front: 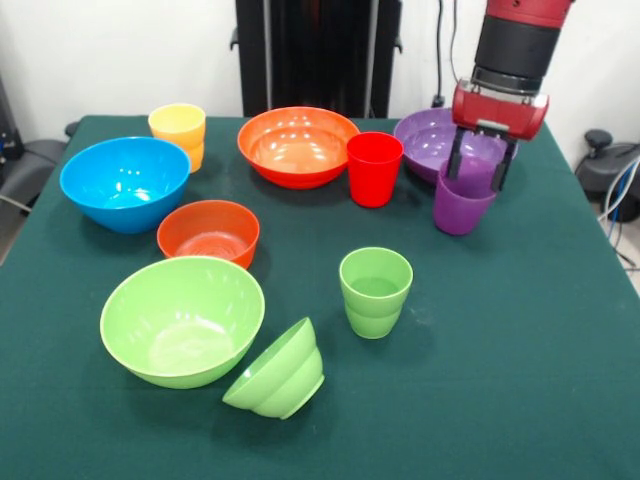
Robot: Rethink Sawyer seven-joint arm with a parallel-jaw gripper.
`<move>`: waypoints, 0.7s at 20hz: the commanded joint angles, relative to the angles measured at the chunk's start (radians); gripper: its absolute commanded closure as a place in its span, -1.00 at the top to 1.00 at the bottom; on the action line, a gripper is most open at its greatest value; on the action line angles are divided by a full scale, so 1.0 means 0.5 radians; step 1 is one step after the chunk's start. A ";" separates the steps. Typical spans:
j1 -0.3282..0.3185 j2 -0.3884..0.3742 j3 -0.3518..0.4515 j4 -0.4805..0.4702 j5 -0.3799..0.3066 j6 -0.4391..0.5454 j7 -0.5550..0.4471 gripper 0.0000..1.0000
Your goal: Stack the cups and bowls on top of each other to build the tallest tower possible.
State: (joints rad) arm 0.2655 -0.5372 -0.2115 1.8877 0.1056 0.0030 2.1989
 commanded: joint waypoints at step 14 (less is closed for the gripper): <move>0.027 0.172 0.127 -0.121 0.059 -0.009 0.262 1.00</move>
State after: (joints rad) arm 0.2688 -0.5023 -0.2121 1.8712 0.1060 -0.0195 2.1989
